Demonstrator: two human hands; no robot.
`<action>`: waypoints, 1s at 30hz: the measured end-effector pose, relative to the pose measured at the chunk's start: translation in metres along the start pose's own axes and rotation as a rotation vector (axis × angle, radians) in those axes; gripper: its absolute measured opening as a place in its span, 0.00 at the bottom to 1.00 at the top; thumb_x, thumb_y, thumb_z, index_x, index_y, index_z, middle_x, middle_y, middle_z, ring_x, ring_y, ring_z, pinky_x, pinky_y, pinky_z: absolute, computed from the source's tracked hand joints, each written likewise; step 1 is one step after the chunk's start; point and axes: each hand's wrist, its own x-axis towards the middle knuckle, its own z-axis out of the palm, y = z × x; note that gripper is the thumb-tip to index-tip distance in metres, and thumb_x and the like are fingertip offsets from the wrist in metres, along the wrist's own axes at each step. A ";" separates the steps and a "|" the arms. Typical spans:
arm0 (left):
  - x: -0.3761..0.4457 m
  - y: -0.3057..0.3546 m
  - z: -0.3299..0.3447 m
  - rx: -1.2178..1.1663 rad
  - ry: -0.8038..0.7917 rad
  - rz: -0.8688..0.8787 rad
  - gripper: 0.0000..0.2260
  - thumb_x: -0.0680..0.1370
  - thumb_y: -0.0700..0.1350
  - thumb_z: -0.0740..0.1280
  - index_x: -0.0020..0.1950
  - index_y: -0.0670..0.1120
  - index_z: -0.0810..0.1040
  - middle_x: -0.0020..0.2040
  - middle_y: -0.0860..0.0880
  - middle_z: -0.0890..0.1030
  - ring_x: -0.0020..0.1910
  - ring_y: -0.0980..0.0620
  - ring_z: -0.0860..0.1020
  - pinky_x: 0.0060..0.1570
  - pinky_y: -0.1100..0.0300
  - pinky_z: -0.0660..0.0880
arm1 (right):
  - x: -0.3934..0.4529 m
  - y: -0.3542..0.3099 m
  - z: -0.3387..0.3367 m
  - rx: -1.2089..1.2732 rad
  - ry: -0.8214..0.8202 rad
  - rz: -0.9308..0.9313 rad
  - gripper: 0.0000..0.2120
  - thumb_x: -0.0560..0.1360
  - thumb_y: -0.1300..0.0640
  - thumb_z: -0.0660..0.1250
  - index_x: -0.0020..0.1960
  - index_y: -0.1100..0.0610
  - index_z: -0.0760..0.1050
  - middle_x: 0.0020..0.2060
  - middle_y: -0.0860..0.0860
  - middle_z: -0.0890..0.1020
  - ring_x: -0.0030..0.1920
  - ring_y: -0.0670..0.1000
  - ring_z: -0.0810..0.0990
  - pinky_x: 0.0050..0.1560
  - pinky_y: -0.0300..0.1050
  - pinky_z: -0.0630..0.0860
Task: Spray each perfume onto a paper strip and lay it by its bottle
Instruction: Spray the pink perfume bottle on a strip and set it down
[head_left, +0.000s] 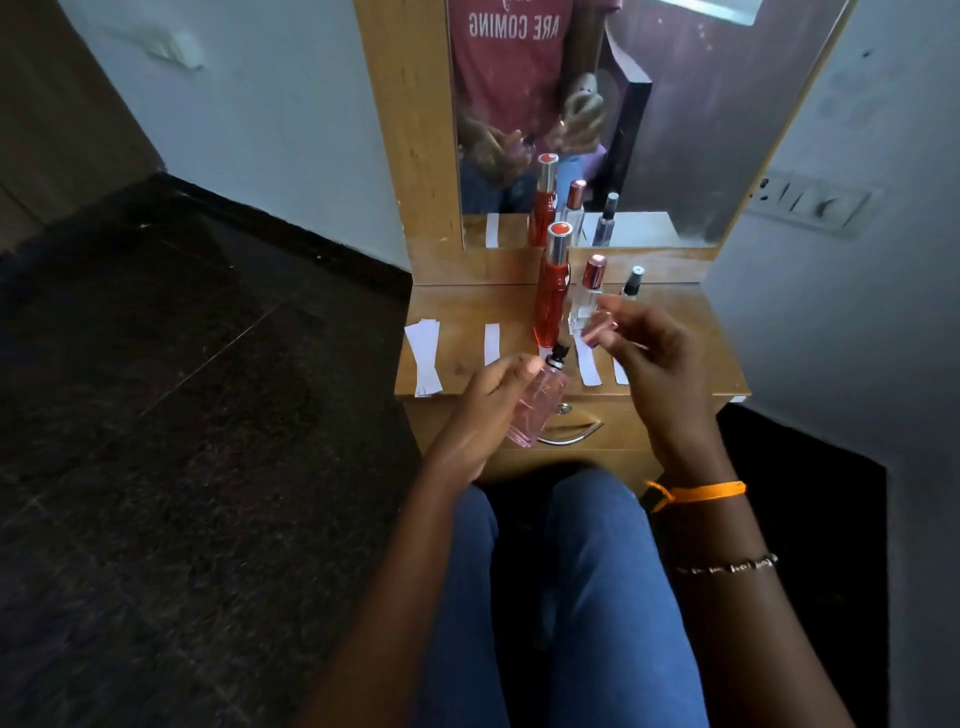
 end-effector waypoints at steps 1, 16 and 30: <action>0.001 -0.002 0.001 -0.011 0.000 0.005 0.10 0.80 0.49 0.58 0.50 0.47 0.77 0.40 0.55 0.80 0.36 0.62 0.79 0.34 0.72 0.74 | 0.004 0.008 -0.006 -0.089 0.060 0.005 0.13 0.73 0.68 0.66 0.53 0.56 0.79 0.42 0.53 0.83 0.46 0.49 0.81 0.52 0.40 0.77; 0.011 -0.013 0.014 -0.026 0.053 0.009 0.06 0.79 0.46 0.60 0.52 0.47 0.75 0.45 0.51 0.80 0.45 0.55 0.79 0.48 0.62 0.74 | -0.002 0.049 -0.028 -0.537 0.316 -0.119 0.15 0.75 0.62 0.66 0.61 0.58 0.73 0.52 0.55 0.77 0.54 0.52 0.75 0.55 0.45 0.73; 0.047 -0.005 -0.008 0.581 0.295 0.194 0.11 0.78 0.43 0.62 0.60 0.47 0.77 0.57 0.47 0.77 0.56 0.50 0.75 0.52 0.59 0.70 | -0.024 0.046 0.006 -0.015 -0.262 0.171 0.24 0.70 0.71 0.70 0.63 0.58 0.69 0.49 0.56 0.82 0.48 0.55 0.83 0.51 0.46 0.80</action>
